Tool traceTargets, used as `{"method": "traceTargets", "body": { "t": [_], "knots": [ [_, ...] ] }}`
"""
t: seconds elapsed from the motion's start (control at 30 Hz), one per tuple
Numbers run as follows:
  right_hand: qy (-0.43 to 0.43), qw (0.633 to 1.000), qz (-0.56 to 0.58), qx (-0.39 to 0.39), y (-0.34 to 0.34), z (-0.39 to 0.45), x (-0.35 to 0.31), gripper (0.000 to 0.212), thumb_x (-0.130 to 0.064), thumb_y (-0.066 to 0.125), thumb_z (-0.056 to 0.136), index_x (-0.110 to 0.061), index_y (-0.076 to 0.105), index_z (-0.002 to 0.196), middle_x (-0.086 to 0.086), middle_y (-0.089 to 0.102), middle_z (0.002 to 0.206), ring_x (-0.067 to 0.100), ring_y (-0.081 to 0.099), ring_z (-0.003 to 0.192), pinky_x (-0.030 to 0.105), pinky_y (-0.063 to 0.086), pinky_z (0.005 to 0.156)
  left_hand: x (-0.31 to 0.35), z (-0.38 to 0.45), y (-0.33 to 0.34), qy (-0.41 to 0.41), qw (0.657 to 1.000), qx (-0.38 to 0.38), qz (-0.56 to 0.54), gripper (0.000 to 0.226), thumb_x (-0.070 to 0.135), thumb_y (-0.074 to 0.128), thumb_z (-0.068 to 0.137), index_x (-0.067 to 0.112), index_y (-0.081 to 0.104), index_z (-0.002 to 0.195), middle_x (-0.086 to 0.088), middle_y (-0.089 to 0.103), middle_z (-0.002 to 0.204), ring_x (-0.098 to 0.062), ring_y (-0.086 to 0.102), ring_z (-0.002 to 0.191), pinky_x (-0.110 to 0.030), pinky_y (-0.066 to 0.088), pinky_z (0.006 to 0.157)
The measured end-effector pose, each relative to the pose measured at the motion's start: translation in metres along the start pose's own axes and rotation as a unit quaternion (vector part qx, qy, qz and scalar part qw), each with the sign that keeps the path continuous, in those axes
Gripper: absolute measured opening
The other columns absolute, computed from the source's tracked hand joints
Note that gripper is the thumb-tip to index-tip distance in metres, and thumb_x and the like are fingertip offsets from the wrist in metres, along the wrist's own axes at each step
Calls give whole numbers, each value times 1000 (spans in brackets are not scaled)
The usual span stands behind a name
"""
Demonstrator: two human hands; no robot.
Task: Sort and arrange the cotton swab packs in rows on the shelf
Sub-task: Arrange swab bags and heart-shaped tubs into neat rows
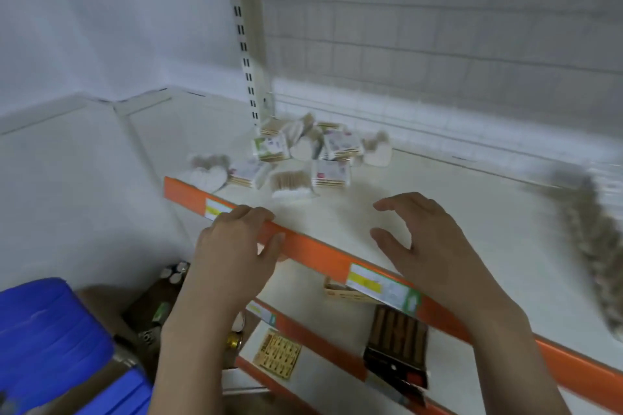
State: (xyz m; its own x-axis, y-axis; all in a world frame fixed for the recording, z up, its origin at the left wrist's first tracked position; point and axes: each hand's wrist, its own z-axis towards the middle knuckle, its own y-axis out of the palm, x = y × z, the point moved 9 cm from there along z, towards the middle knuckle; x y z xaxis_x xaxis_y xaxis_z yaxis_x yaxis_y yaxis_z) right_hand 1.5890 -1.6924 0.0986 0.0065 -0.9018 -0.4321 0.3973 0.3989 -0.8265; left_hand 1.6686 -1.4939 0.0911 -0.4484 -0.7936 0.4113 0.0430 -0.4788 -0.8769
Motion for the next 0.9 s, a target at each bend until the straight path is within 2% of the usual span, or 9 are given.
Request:
{"method": "traceTargets", "body": {
  "t": [0.17, 0.33, 0.47, 0.6, 0.77, 0.83, 0.9],
  "knots": [
    [10, 999, -12, -36, 39, 26, -17, 34, -31, 56, 90, -24, 54, 123, -9, 50, 124, 11, 42, 117, 9, 23, 84, -56, 8, -9, -31, 999, -9, -13, 34, 28, 57, 88, 15, 59, 119, -3, 58, 120, -26, 52, 109, -44, 43, 91],
    [19, 998, -27, -56, 54, 50, -10, 37, -30, 56, 90, -21, 53, 125, -6, 50, 126, 13, 42, 119, 9, 23, 84, -75, 24, 0, -29, 999, -12, -24, 36, 26, 63, 85, 13, 59, 119, -3, 58, 121, -24, 53, 109, -41, 44, 92],
    [32, 997, -36, -60, 60, 69, 7, 37, -27, 57, 89, -20, 53, 126, -4, 50, 126, 15, 43, 118, 10, 23, 84, -64, 51, 11, 4, 999, -9, -45, 34, 26, 64, 84, 14, 61, 115, 0, 59, 116, -21, 53, 106, -32, 44, 88],
    [52, 995, -39, -73, 66, 97, 29, 40, -26, 56, 89, -20, 50, 128, -2, 49, 129, 17, 43, 119, 14, 25, 86, -48, 86, 32, 40, 998, -42, -32, 40, 30, 63, 84, 17, 56, 122, 2, 53, 123, -18, 49, 111, -27, 40, 89],
    [156, 981, -63, -95, 77, 128, 72, 47, -38, 52, 91, -15, 47, 131, 6, 49, 129, 24, 44, 120, 28, 35, 91, -31, 126, 67, 63, 991, -114, -10, 43, 38, 63, 83, 14, 55, 117, -2, 52, 118, -21, 50, 108, -27, 40, 87],
    [191, 972, -68, -117, 85, 136, 85, 53, -47, 49, 91, -12, 47, 131, 8, 48, 129, 26, 44, 120, 30, 36, 91, -28, 135, 82, 80, 987, -140, -3, 50, 44, 64, 80, 14, 54, 118, -1, 52, 116, -21, 49, 109, -29, 41, 90],
    [215, 965, -65, -136, 95, 141, 93, 62, -57, 46, 88, -11, 47, 129, 9, 48, 127, 27, 43, 119, 32, 36, 90, -27, 139, 92, 86, 984, -156, -4, 62, 50, 66, 76, 17, 49, 126, 0, 48, 124, -20, 45, 117, -30, 38, 98]
  ]
}}
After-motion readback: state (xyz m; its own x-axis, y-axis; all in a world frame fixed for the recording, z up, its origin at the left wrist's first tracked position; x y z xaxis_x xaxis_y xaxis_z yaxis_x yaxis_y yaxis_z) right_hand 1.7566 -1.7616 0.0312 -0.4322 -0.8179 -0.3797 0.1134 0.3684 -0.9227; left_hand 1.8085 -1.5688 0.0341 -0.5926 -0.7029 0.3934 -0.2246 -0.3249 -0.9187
